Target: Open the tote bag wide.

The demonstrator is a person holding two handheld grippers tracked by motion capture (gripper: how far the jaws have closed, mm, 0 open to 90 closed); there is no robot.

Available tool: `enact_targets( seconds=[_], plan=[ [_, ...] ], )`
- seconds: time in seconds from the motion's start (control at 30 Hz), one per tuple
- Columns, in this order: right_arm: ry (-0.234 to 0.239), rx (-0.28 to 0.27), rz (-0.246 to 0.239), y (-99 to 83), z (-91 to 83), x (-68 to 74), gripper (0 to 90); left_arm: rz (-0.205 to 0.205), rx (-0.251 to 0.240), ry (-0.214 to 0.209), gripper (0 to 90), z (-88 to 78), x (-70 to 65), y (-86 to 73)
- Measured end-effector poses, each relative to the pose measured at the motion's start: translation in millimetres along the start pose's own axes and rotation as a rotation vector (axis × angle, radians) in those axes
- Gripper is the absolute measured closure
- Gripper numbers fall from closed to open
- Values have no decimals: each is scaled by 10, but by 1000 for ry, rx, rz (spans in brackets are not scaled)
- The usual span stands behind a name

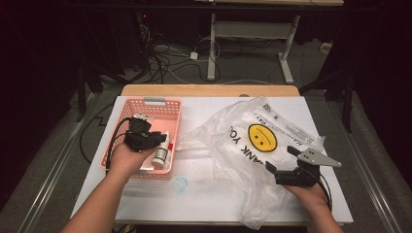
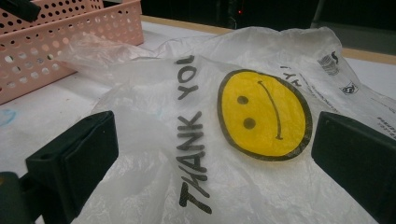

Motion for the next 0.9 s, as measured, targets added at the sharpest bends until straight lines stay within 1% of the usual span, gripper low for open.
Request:
enact_targets(
  seconds=[0.07, 0.1, 0.13, 0.17, 0.27, 0.33, 0.4, 0.43, 0.47, 0.57, 0.63, 0.67, 0.77, 0.9],
  plan=[
    [-3, 1, 4, -3, -3, -4, 12, 11, 49, 19, 798, 48, -5, 0],
    [-3, 1, 4, -4, -5, -6, 14, 19, 74, 24, 825, 67, -10, -7],
    [-3, 1, 4, -6, -8, -7, 16, 32, 97, 21, 862, 86, -18, -16],
    [-4, 3, 4, -7, -10, -8, 17, 41, 116, 15, 876, 102, -28, -25],
    [-4, 7, 8, -13, -9, -14, 22, 58, 152, 0, 877, 134, -65, -44],
    [-3, 9, 10, -16, -2, -17, 23, 78, 171, 7, 877, 160, -91, -48],
    [-1, 10, 8, -17, 5, -13, 25, 83, 183, 11, 877, 191, -106, -37],
    [-2, 14, 13, -18, 4, -4, 27, 85, 193, 10, 877, 210, -111, -31],
    [0, 13, 9, -18, 7, -2, 27, 87, 208, 10, 877, 235, -119, -28],
    [-2, 13, 8, -16, 5, 5, 29, 96, 264, 37, 876, 314, -140, -23],
    [-1, 12, 8, -16, 0, 2, 30, 110, 282, 49, 877, 337, -154, -13],
    [-2, 13, 9, -16, -5, -1, 32, 114, 292, 46, 876, 346, -155, -11],
    [-1, 14, 10, -21, -1, -7, 33, 116, 328, 58, 876, 382, -140, -11],
    [1, 16, 9, -21, 4, 3, 35, 102, 365, 76, 875, 423, -112, 0]
  ],
)
Point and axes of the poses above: each handheld gripper's, and its own axes: z roughly forward along the jaws, y roughly out of its top, x roughly to its left, the point moved 3 cm from there along z, roughly forward along the jaws, and after that the axes turned 4 degrees about -z, right-handed, at the moved point
